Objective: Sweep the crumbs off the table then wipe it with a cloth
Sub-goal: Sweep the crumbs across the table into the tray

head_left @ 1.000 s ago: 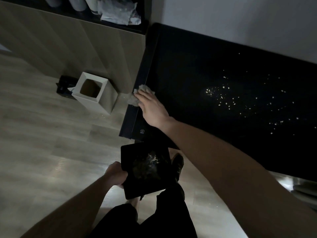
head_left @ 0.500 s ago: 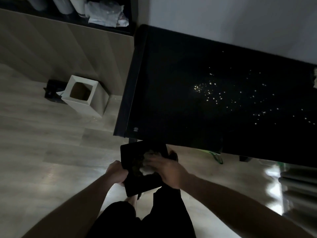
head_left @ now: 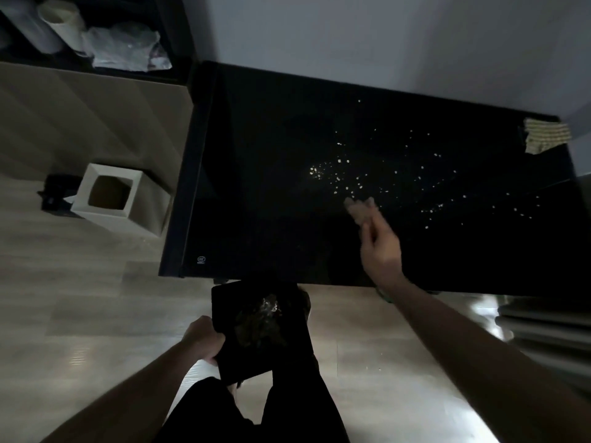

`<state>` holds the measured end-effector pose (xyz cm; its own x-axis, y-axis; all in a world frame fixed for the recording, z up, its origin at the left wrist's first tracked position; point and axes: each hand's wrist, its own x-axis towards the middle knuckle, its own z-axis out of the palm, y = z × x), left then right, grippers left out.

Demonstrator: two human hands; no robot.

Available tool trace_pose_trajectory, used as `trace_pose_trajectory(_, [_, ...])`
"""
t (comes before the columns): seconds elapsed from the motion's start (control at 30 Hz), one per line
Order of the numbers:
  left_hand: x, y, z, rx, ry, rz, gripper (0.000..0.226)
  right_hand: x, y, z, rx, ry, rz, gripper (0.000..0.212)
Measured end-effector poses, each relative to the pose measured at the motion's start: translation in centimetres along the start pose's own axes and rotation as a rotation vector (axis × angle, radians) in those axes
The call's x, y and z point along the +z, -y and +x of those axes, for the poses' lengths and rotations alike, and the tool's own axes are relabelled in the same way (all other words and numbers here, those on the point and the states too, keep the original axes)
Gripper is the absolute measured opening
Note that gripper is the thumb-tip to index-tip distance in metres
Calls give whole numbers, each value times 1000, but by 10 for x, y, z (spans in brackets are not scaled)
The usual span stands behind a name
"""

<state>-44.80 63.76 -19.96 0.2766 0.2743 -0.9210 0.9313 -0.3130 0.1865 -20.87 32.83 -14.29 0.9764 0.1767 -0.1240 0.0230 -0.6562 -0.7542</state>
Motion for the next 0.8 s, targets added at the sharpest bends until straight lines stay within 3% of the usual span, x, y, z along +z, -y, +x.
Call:
trace_pose_trajectory(0.2, [19, -20, -5, -13, -49, -56, 19, -19, -20, 103, 96, -53, -120, 49])
trace_pose_trajectory(0.33, [32, -18, 3, -25, -57, -36, 19, -14, -30, 155, -16, 129, -278, 43])
trace_pose_trajectory(0.4, [40, -20, 2, -36, -64, -22, 18, -4, -40, 168, -68, 253, -452, 51])
trace_pose_trajectory(0.53, [53, -29, -7, -26, -98, 35, 15, 16, -49, 168, 0, 330, -671, 65])
trace_pose_trajectory(0.63, [61, -30, -10, -34, -118, 63, 26, 23, -47, 148, -185, 368, -682, 65])
trace_pose_trajectory(0.8, [68, -31, -14, -16, -101, 72, 12, 40, -47, 70, -404, 377, -478, 57])
